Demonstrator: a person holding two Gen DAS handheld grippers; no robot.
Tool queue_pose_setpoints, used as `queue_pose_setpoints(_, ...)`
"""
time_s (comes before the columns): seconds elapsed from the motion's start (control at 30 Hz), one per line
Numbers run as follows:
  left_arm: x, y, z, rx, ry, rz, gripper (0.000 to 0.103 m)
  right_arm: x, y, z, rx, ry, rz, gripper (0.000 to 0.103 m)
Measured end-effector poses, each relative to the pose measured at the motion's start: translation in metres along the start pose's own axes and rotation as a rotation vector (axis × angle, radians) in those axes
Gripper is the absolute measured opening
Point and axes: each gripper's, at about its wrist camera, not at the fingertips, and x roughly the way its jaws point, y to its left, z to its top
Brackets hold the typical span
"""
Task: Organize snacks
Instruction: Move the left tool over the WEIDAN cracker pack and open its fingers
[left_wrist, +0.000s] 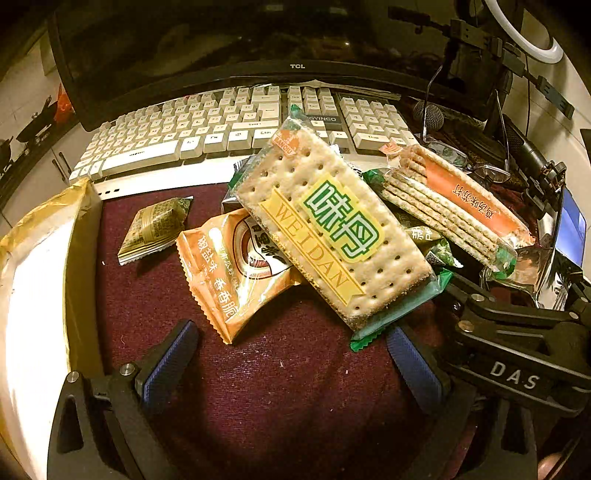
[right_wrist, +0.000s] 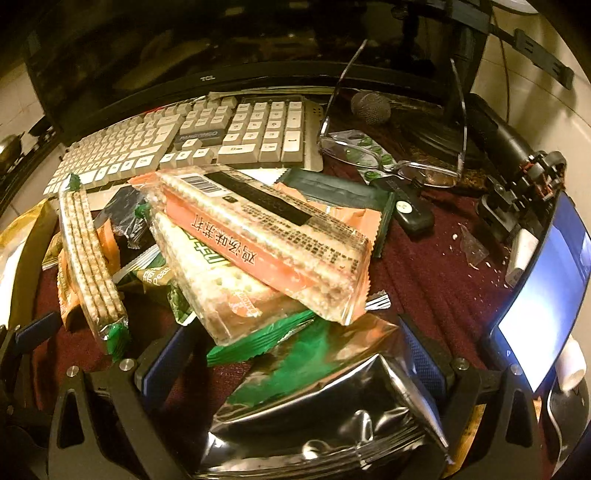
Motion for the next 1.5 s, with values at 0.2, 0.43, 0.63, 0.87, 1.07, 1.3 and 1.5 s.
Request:
queue_pose_setpoints(0.2, 0.0, -0.001, -0.002, 0.0, 0.0, 0.0, 0.102, -0.008, -0.004, -0.01, -0.021, 0.033, 0.119, 0.103)
queue_pose_setpoints(0.43, 0.001, -0.001, -0.002, -0.001, 0.0, 0.0, 0.102, -0.047, -0.007, -0.027, -0.08, -0.009, 0.22, 0.103)
queue_pose_setpoints(0.63, 0.001, -0.001, -0.001, -0.001, 0.0, 0.0, 0.102, -0.085, -0.011, -0.022, -0.168, -0.128, 0.294, 0.103)
queue_pose_setpoints(0.87, -0.007, 0.004, 0.001, 0.017, 0.032, -0.048, 0.102, -0.091, -0.031, 0.013, -0.136, -0.193, 0.354, 0.103)
queue_pose_setpoints(1.07, -0.039, 0.026, -0.003, -0.022, -0.005, -0.134, 0.099, -0.043, -0.043, 0.052, -0.045, -0.043, 0.441, 0.102)
queue_pose_setpoints(1.3, -0.049, 0.047, 0.002, -0.062, -0.019, -0.169, 0.084, 0.007, -0.034, 0.06, -0.014, 0.07, 0.454, 0.102)
queue_pose_setpoints(1.5, -0.048, 0.047, 0.003, -0.052, -0.021, -0.189, 0.083, -0.001, -0.022, 0.047, -0.069, 0.099, 0.455, 0.074)
